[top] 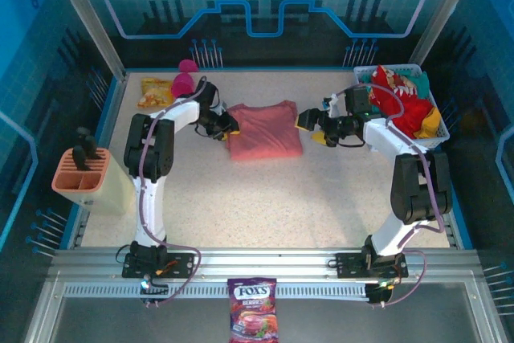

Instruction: Fold and stack the t-shirts

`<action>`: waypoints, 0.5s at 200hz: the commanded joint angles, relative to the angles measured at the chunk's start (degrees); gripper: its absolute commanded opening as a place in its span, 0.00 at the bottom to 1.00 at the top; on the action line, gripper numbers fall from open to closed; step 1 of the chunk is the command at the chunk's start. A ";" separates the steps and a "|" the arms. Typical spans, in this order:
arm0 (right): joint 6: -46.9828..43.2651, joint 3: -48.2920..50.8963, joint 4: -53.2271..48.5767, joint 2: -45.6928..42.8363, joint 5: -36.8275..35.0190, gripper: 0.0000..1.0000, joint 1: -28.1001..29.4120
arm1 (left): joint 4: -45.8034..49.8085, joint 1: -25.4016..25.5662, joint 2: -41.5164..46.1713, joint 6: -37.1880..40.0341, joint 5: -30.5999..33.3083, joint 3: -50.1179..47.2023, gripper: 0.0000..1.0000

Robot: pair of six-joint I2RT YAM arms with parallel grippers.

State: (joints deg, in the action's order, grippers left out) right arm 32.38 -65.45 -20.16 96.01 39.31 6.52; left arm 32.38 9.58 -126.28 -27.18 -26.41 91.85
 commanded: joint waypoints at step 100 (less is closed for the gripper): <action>-2.66 2.41 -2.99 -2.64 -1.60 1.00 -1.11 | 21.49 -1.25 9.38 9.70 24.92 -0.74 0.00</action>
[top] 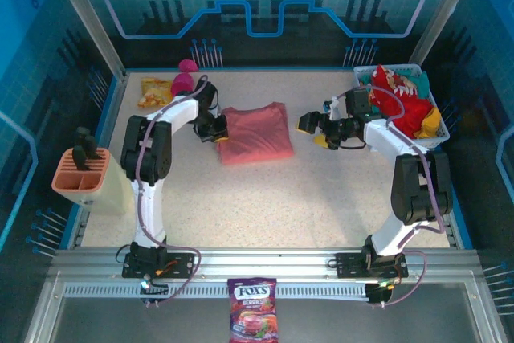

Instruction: Fold and stack the t-shirts

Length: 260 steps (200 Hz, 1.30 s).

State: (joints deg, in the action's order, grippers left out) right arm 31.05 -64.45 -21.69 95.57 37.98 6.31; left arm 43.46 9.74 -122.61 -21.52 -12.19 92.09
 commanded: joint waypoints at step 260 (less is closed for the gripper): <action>-0.53 4.77 2.54 -1.70 3.24 1.00 5.10 | 17.89 -14.72 -3.19 21.96 56.30 12.28 0.00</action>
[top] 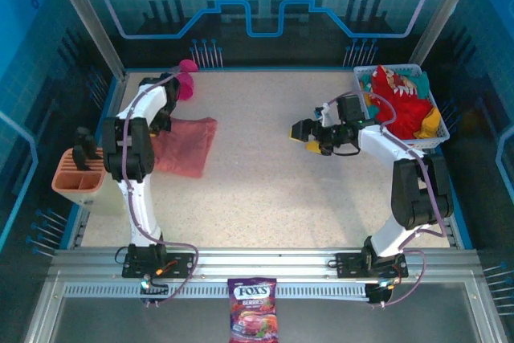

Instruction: Fold and stack the t-shirts

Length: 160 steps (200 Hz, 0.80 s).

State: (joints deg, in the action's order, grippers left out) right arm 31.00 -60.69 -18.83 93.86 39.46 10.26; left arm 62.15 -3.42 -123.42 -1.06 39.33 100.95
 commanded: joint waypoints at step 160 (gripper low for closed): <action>-2.13 -0.05 -2.43 0.49 1.49 1.00 2.31 | -10.86 -9.07 -6.13 7.55 8.15 7.05 0.00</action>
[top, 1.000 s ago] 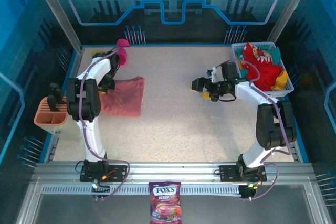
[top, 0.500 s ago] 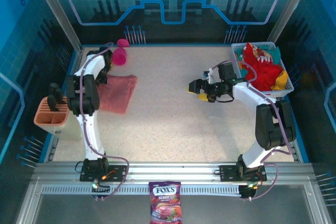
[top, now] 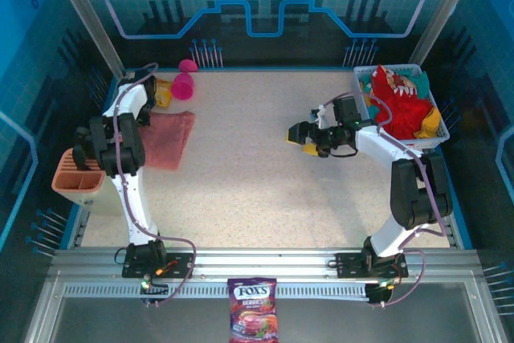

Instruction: Fold and stack the t-shirts

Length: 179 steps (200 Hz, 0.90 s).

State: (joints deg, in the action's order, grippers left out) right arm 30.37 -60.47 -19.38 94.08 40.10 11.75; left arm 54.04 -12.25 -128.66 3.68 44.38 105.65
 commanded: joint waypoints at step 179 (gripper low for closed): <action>-1.54 0.21 -1.96 0.56 0.76 1.00 1.13 | 4.51 -1.47 -1.68 -5.51 -3.81 2.47 0.53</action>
State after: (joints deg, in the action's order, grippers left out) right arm 29.71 -60.47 -20.14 94.21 40.07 11.75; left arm 56.73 -13.45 -131.85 -0.34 42.44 108.53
